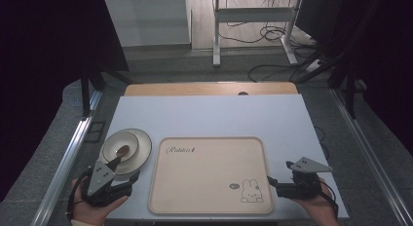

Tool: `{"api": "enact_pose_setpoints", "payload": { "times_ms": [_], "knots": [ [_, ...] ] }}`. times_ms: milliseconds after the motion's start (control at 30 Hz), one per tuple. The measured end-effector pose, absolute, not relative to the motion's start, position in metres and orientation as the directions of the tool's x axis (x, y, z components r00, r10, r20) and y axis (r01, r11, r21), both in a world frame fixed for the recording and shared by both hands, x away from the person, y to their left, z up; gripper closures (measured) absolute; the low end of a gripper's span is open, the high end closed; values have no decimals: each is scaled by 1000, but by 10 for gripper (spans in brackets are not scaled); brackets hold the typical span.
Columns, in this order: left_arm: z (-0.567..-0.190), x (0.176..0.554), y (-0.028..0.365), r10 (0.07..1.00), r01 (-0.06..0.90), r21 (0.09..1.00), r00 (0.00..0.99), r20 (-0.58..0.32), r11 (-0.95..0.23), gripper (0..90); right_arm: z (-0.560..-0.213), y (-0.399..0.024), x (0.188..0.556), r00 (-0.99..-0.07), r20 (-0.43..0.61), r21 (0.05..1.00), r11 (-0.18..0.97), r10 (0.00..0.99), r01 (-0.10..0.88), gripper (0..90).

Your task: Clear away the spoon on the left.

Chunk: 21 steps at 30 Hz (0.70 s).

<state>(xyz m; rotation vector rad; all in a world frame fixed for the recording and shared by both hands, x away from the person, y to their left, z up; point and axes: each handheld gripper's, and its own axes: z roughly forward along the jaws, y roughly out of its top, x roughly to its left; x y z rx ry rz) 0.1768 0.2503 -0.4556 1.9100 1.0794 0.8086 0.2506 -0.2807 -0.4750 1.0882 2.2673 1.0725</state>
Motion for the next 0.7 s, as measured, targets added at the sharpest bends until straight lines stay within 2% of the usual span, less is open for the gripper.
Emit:
{"api": "enact_pose_setpoints", "payload": {
  "times_ms": [700],
  "knots": [
    [-469,173,280,919,436,849,372,131,-298,289,-475,-281,251,-615,-34,779,406,788,478,149]
  ]
}}
